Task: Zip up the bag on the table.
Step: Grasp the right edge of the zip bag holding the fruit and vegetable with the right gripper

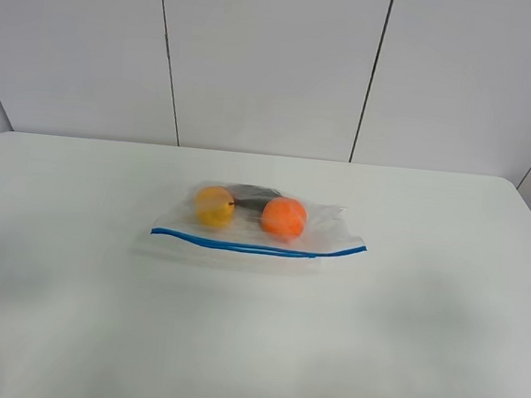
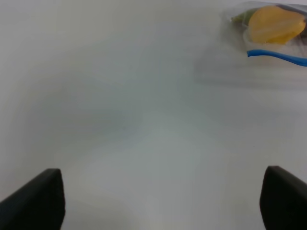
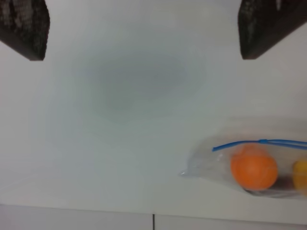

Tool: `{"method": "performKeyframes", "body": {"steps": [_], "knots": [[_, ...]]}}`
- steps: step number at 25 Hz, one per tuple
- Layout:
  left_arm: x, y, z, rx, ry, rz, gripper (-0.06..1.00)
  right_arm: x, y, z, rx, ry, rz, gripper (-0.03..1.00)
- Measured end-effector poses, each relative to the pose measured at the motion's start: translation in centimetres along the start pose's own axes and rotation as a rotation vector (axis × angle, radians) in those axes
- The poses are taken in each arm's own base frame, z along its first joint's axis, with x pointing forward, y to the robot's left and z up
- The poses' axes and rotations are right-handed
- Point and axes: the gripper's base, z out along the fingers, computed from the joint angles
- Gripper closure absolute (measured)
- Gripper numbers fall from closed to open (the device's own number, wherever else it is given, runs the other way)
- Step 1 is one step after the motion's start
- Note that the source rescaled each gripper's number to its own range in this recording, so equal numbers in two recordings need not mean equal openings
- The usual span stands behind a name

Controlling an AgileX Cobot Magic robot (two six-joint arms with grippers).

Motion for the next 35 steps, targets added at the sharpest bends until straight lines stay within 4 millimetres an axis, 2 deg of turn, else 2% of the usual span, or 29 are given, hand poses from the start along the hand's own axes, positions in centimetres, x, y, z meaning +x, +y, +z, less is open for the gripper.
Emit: {"method": "performKeyframes", "body": {"steps": [11,14,17,21,23,26,28,31,35], "knots": [[0.0,0.0,0.0,0.0,0.0,0.0,0.0,-0.2,-0.1,0.0,0.006,0.005,-0.003,0.0],[0.0,0.0,0.0,0.0,0.0,0.0,0.0,-2.3,-0.2,0.3,0.011,0.033,-0.003,0.0],[0.0,0.0,0.0,0.0,0.0,0.0,0.0,-6.2,-0.5,1.8,0.006,0.108,0.007,0.0],[0.0,0.0,0.0,0.0,0.0,0.0,0.0,-11.7,-0.7,6.0,-0.037,0.241,0.052,0.0],[0.0,0.0,0.0,0.0,0.0,0.0,0.0,-14.0,-0.8,9.0,-0.067,0.316,0.085,0.0],[0.0,0.0,0.0,0.0,0.0,0.0,0.0,-16.0,-0.9,14.2,-0.108,0.435,0.135,0.0],[0.0,0.0,0.0,0.0,0.0,0.0,0.0,-16.2,-1.1,17.9,-0.122,0.526,0.158,0.0],[0.0,0.0,0.0,0.0,0.0,0.0,0.0,-15.3,-1.2,23.2,-0.155,0.66,0.188,0.0],[0.0,0.0,0.0,0.0,0.0,0.0,0.0,-11.9,-0.6,29.4,-0.255,0.836,0.282,0.0]]}}
